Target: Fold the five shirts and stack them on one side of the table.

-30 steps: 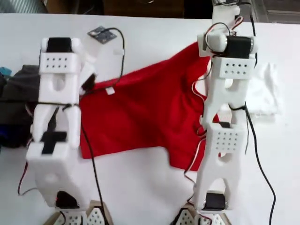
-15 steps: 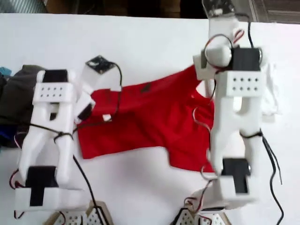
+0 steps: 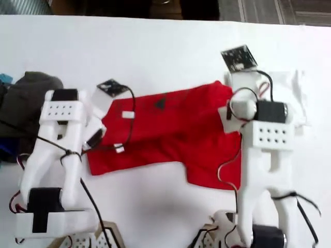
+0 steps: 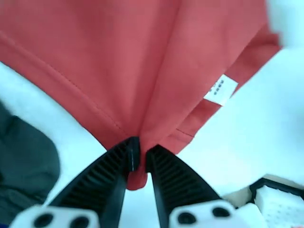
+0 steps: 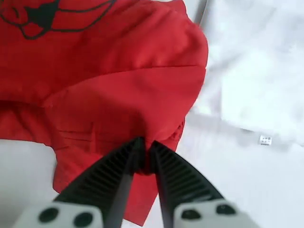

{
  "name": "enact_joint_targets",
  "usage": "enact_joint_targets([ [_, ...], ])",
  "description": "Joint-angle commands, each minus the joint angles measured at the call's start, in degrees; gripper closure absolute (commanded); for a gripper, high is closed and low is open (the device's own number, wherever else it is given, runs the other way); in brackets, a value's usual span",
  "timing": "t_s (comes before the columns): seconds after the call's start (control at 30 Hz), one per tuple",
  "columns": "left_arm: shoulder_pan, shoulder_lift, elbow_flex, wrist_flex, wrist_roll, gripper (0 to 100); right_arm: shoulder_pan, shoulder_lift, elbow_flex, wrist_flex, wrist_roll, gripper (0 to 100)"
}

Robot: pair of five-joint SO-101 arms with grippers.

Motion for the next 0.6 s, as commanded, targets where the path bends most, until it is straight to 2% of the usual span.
enact_joint_targets([
  [0.0, -0.53, -2.64, 1.19, 1.23, -2.02, 97, 2.68, -5.32, 2.55, 0.84, 2.37, 97.8],
  [0.3, -0.18, -11.43, 9.54, 0.44, -2.55, 97, 2.68, -14.46, 7.03, 7.87, 3.96, 97.8],
  [0.57, -0.18, -14.24, 17.54, -7.30, -2.46, 97, 2.59, -23.52, 20.57, 6.02, 5.45, 97.8],
])
